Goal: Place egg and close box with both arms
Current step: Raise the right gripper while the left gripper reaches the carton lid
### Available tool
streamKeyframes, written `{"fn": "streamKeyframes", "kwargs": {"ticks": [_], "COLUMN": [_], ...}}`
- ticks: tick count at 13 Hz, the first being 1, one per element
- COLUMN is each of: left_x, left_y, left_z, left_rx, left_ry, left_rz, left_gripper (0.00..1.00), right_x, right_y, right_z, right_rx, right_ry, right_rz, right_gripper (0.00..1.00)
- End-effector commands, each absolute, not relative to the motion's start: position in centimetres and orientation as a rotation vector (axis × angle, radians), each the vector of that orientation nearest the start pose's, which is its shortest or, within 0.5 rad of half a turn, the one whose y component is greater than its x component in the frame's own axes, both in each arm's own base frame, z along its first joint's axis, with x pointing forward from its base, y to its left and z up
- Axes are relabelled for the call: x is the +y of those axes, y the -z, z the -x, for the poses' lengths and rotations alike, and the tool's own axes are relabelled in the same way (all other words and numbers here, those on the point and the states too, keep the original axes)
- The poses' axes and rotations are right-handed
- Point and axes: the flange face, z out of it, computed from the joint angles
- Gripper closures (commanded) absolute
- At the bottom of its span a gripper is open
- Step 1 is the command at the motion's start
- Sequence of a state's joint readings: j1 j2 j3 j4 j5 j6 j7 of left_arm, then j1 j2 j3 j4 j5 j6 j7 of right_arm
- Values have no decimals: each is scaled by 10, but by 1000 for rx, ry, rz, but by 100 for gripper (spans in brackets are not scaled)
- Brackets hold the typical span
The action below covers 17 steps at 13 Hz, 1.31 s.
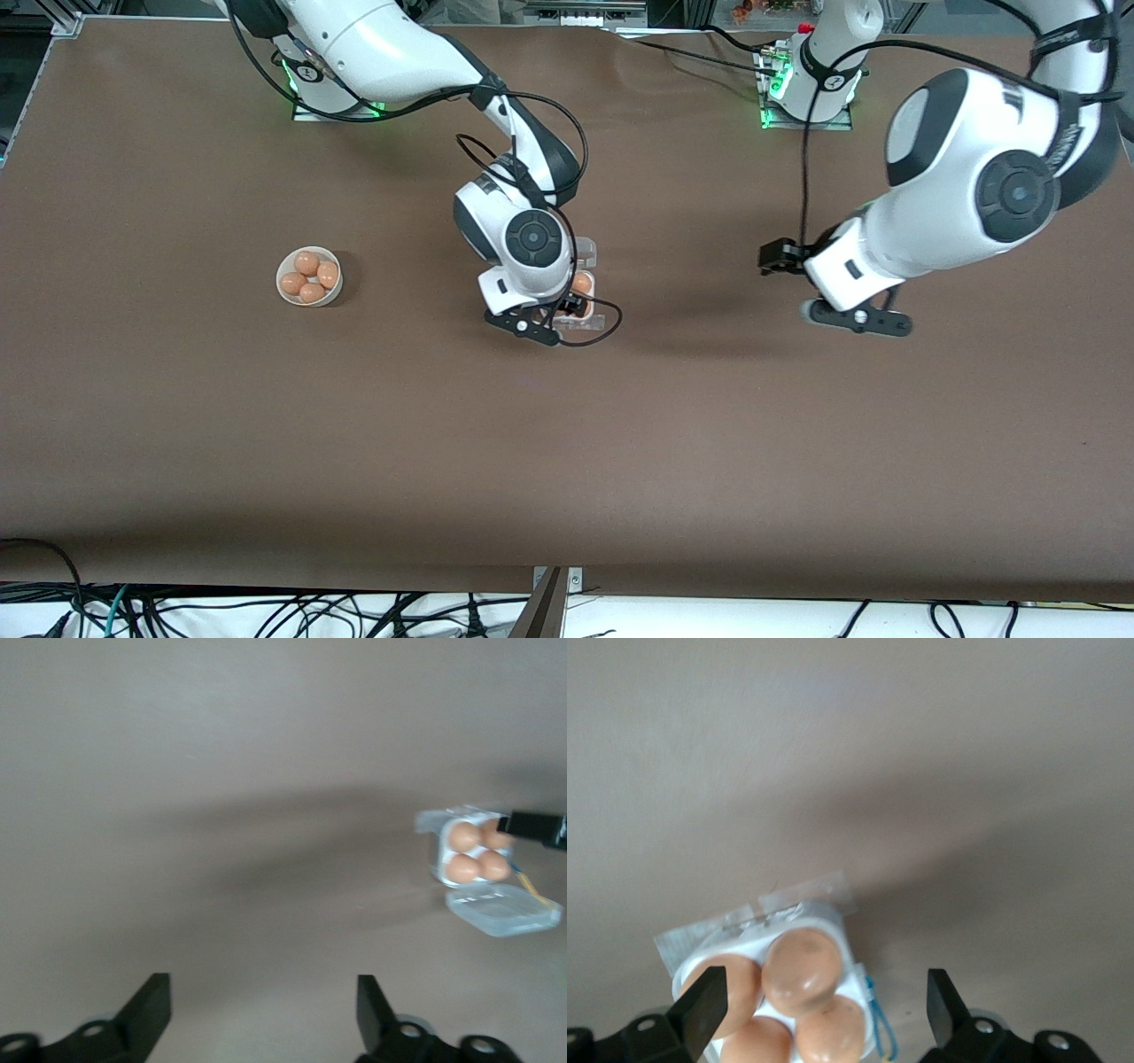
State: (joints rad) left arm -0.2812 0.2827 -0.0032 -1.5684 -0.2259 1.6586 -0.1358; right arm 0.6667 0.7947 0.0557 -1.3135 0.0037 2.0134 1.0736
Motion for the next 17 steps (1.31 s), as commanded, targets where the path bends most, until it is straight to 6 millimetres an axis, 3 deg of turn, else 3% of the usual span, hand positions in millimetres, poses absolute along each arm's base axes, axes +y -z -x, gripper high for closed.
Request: {"fn": "streamKeyframes", "kwargs": {"ticks": [1, 4, 7, 10, 13, 15, 17], "left_x": [-250, -330, -383, -430, -468, -489, -498], "left_y": [-452, -432, -401, -366, -335, -300, -274], "left_z": [-582, -548, -521, -493, -483, -470, -464], "left_rx": [50, -48, -167, -255, -343, -358, -369], "left_ry": [-519, -615, -759, -870, -842, -829, -828], "left_rz": [3319, 3252, 3206, 3142, 3145, 3122, 3102], "left_gripper": [37, 48, 52, 73, 90, 90, 90], "right_x": [431, 372, 311, 249, 195, 164, 135], "right_y": [-320, -377, -423, -458, -478, -484, -488], "right_z": [-579, -596, -605, -614, -626, -633, -633], "right_rx": [632, 630, 596, 523, 486, 463, 393], "right_ry": [-140, -161, -190, -254, -262, -256, -316], "right_rz": [3143, 3201, 3207, 3204, 3199, 3209, 3205], "right_gripper": [0, 0, 0, 0, 0, 0, 0]}}
